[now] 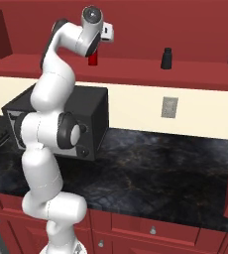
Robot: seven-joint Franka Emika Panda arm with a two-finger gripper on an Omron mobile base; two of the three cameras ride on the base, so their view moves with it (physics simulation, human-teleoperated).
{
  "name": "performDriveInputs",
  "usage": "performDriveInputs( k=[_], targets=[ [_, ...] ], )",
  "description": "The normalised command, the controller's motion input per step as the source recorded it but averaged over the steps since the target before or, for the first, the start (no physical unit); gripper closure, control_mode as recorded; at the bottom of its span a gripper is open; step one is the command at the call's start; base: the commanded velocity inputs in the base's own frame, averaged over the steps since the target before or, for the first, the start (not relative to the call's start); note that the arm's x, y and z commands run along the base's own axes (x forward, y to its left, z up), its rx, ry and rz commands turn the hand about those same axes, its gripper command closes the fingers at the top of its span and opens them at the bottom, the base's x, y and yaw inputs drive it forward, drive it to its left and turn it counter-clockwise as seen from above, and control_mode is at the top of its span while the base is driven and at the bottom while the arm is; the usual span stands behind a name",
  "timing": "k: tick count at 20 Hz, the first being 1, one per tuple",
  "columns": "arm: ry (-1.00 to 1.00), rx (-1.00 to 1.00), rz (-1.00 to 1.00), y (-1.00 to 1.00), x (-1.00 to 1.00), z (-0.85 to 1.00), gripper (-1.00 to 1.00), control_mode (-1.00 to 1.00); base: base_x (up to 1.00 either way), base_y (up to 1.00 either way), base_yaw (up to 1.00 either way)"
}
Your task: Move the ketchup and shaker from the cabinet to the dining counter.
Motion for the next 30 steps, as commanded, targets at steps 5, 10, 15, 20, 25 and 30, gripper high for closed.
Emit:
performDriveInputs(
  k=[5,10,15,20,25,30],
  targets=[
    [-0.07,0.00,0.03,0.00,-0.18,-0.06,1.00,-1.00,0.00,0.00,0.00],
    [-0.24,0.00,0.04,-0.15,-0.91,-0.16,1.00,-1.00,0.00,0.00,0.00],
    [-0.23,0.00,0.01,-0.24,-1.00,0.03,1.00,-1.00,0.00,0.00,0.00],
    [-0.05,0.00,0.00,-0.10,-1.00,0.19,1.00,-1.00,0.00,0.00,0.00],
    [0.03,0.00,0.00,0.00,-1.00,0.45,1.00,-1.00,0.00,0.00,0.00],
    [0.09,0.00,0.00,0.00,-1.00,0.41,1.00,-1.00,0.00,0.00,0.00]
  ],
)
